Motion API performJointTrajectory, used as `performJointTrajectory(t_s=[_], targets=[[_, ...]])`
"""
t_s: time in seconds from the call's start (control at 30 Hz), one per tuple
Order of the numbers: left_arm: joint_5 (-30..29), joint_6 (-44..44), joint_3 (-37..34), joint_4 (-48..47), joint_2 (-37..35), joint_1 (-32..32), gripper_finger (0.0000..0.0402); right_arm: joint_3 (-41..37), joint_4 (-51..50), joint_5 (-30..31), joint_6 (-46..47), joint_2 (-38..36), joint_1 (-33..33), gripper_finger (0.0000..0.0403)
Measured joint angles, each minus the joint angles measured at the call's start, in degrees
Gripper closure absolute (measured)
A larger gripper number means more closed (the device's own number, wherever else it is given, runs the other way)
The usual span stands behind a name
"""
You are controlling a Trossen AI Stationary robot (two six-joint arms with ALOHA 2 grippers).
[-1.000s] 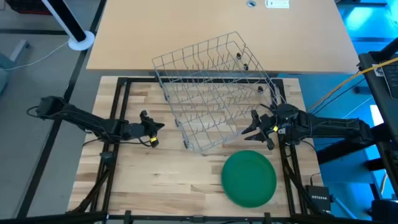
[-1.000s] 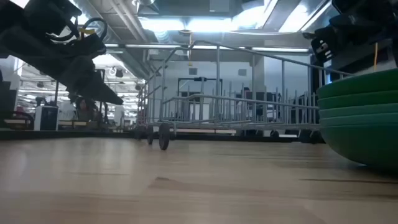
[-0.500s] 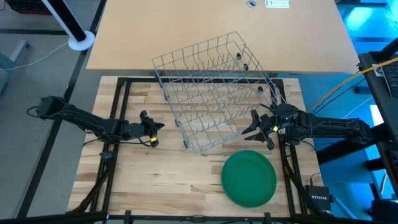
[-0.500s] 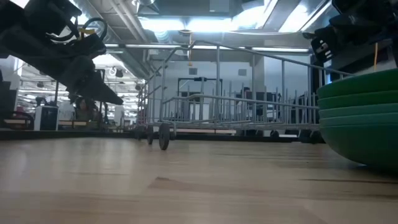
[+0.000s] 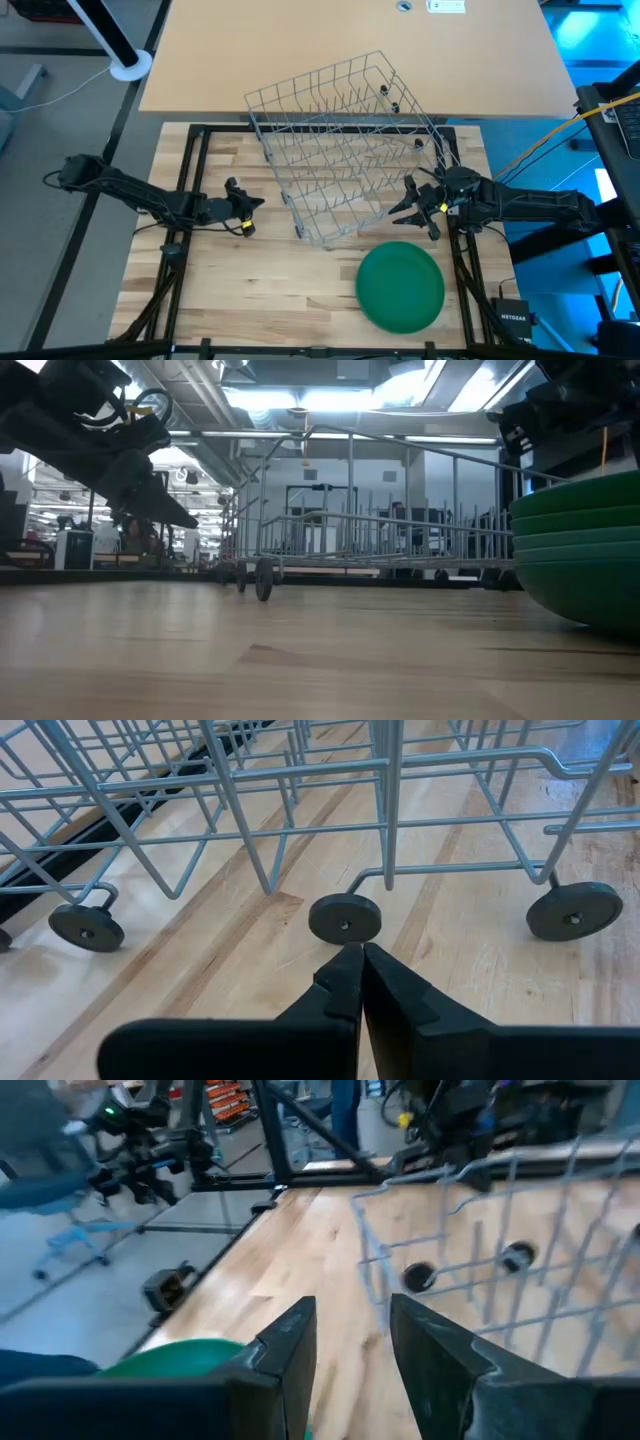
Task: Sort dishes
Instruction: Put the green plate into the dish rack
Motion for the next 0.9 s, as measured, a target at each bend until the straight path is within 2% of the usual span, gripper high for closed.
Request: performJointTrajectory(t_s=[0.33, 0.83, 0.9], targets=[[0.0, -0.02, -0.01, -0.01, 0.01, 0.02, 0.0398, -0.01, -0.57, 4.63, -0.64, 0.0, 0.0, 0.0269], [0.0, 0.0, -0.01, -0.01, 0.0, 0.02, 0.0398, 0.01, -0.49, 3.43, 20.24, 0.02, 0.0, 0.0269], [0.0, -0.01, 0.0, -0.01, -0.01, 0.0, 0.0398, -0.01, 1.25, 0.83, 21.6, 0.02, 0.0, 0.0269]])
